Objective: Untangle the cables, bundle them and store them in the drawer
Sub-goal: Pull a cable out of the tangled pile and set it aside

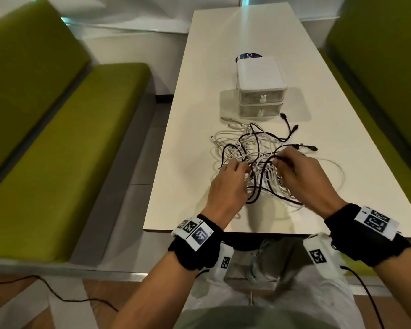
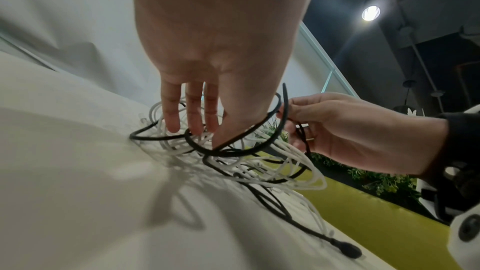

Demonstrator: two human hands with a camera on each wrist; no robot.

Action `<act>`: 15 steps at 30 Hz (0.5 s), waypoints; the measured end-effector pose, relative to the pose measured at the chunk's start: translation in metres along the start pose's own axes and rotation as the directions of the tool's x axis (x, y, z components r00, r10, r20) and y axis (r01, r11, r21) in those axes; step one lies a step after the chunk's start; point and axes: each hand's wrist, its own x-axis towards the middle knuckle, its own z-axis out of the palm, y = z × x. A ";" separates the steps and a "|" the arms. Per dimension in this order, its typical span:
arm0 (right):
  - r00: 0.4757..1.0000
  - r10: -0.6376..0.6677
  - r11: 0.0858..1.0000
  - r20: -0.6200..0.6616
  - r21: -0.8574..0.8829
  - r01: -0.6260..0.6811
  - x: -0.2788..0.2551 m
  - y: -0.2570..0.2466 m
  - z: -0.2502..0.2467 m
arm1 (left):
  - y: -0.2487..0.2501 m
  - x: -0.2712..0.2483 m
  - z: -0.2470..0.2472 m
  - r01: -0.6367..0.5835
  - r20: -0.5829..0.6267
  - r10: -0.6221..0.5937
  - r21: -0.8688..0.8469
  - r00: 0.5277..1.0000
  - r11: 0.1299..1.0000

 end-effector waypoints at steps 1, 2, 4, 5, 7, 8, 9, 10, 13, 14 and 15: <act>1.000 -0.005 0.999 -0.016 0.035 0.005 0.001 -0.002 -0.001 | -0.001 0.001 -0.002 0.000 -0.012 0.000 -0.027 1.000 1.000; 1.000 -0.005 0.998 -0.025 0.060 0.006 0.003 -0.004 -0.002 | -0.002 0.001 -0.003 -0.002 -0.024 0.000 -0.045 1.000 0.999; 1.000 -0.007 0.995 -0.023 0.101 0.010 0.006 -0.008 -0.003 | -0.006 0.002 -0.006 -0.005 -0.042 0.003 -0.062 0.999 0.998; 1.000 -0.014 0.994 -0.024 0.105 0.017 0.007 -0.010 -0.004 | -0.007 0.003 -0.007 -0.007 -0.050 0.003 -0.070 0.999 0.998; 0.999 -0.015 0.995 -0.050 0.096 0.019 0.010 -0.011 -0.007 | -0.010 0.003 -0.011 0.018 -0.068 -0.029 -0.155 0.997 0.988; 0.997 0.000 0.994 -0.073 0.111 0.008 0.011 -0.012 -0.009 | -0.011 0.003 -0.013 0.047 -0.070 -0.065 -0.241 0.995 0.969; 0.995 0.025 0.988 -0.097 0.154 -0.010 0.013 -0.013 -0.012 | -0.013 0.002 -0.016 0.072 -0.063 -0.100 -0.350 0.993 0.934; 0.991 0.063 0.973 -0.116 0.227 -0.035 0.015 -0.014 -0.014 | -0.016 0.000 -0.020 0.087 -0.051 -0.125 -0.466 0.991 0.880; 0.986 0.125 0.889 -0.113 0.453 -0.061 0.023 -0.026 -0.026 | -0.028 -0.004 -0.026 0.098 0.073 -0.068 -0.583 0.995 0.806; 0.990 0.098 0.892 -0.101 0.449 -0.043 0.026 -0.029 -0.029 | -0.031 -0.004 -0.026 0.072 0.110 -0.016 -0.525 0.994 0.848; 0.995 0.061 0.910 -0.081 0.414 -0.022 0.030 -0.031 -0.030 | -0.034 -0.003 -0.023 0.024 0.115 0.031 -0.453 0.993 0.891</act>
